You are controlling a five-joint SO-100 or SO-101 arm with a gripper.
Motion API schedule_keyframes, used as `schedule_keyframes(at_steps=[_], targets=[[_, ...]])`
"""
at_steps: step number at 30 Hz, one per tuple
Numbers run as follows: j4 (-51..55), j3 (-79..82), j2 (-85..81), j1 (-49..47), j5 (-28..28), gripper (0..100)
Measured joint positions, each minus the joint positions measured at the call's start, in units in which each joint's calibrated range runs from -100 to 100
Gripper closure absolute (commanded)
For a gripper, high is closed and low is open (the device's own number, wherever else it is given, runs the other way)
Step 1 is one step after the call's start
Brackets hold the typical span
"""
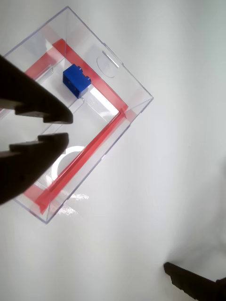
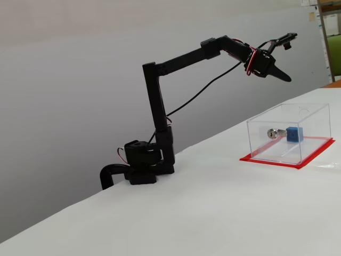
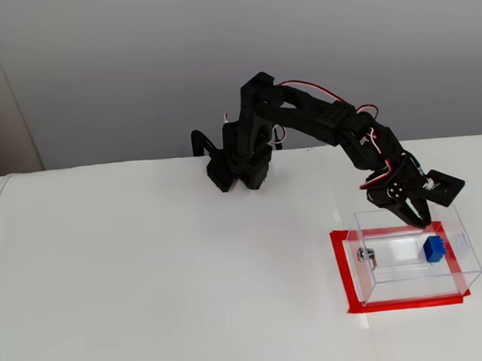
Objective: Pick the blue lego brick and place it into the transparent box
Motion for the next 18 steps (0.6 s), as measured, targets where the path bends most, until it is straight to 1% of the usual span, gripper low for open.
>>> schedule_keyframes(at_steps=[6,11,18], targets=[[0.0,0.1,-5.2,6.9,3.5,98],[0.1,0.1,-9.2,14.6,3.7,98],[0.1,5.6,-16.2,27.7,3.7,98]])
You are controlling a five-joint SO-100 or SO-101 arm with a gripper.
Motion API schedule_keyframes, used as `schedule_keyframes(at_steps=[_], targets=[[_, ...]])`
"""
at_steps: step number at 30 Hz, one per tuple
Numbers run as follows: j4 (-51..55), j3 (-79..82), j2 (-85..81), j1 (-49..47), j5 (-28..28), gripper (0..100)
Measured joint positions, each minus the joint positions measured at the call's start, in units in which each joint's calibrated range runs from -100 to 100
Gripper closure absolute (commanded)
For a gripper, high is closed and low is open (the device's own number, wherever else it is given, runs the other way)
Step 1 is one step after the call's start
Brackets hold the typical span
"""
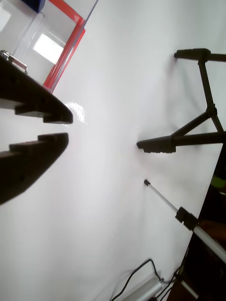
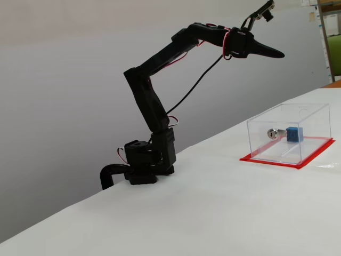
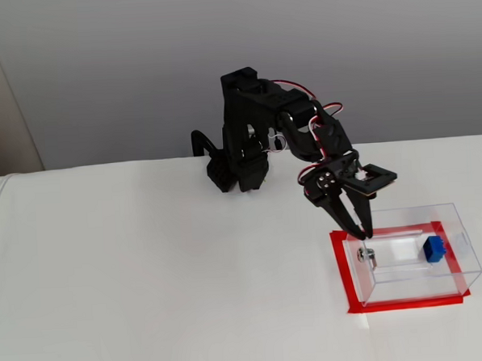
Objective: Pick the blue lego brick and place it into the transparent box
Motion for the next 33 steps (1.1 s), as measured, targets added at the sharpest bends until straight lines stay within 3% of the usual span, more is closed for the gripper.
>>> schedule_keyframes(at_steps=[7,14,33], targets=[[0.0,10.3,-9.5,11.9,-0.1,98],[0.0,23.3,-19.4,17.4,-0.1,98],[-0.1,68.8,-58.9,18.5,-0.4,98]])
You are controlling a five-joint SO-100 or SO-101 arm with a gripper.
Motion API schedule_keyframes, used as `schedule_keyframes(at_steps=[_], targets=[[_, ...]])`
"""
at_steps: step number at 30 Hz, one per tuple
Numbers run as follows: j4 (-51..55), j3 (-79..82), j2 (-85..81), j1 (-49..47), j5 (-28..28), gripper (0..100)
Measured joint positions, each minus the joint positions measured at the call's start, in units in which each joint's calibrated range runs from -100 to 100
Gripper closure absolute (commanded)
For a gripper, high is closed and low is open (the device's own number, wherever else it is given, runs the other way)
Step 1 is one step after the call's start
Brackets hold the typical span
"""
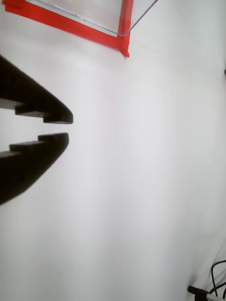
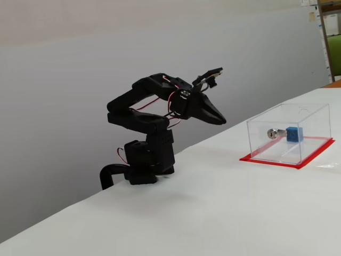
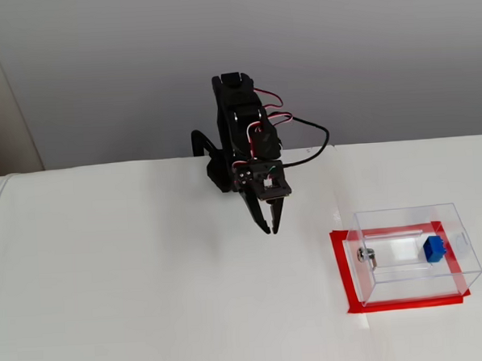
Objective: Pick the blue lego brick and place it into the transparent box
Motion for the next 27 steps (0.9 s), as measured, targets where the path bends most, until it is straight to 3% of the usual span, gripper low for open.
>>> schedule_keyframes(at_steps=[17,27], targets=[[0.1,27.4,-20.3,4.0,0.0,98],[0.0,32.8,-21.6,8.1,0.0,98]])
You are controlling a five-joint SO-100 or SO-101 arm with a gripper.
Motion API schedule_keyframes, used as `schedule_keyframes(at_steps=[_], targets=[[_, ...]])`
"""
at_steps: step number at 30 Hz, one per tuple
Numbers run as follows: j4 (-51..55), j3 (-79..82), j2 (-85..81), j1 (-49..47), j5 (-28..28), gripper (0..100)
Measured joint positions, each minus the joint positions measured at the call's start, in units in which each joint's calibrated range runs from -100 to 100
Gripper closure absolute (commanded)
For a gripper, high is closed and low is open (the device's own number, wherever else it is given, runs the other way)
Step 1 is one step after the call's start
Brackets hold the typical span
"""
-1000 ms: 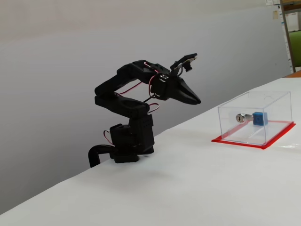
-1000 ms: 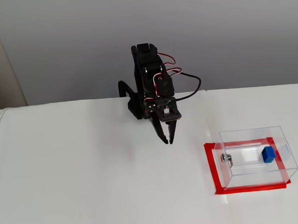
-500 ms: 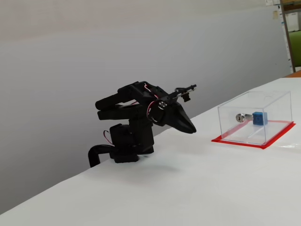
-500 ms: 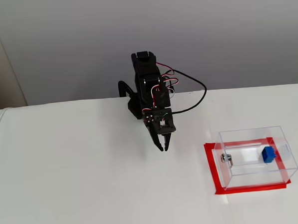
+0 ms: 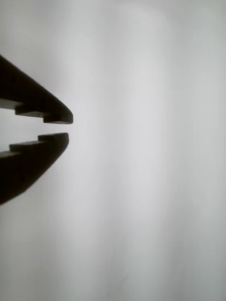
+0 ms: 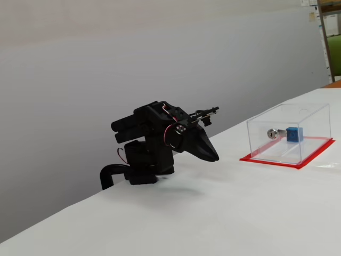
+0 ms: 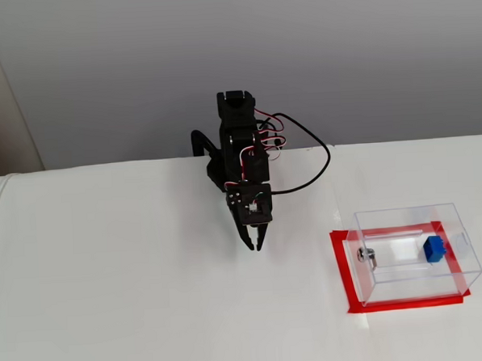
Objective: Pick the blue lego brick and place it into the transparent box
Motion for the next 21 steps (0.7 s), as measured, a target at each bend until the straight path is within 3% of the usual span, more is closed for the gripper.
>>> schedule_keyframes(at_steps=[21], targets=[[3.2,0.0,0.0,1.3,-0.3,98]])
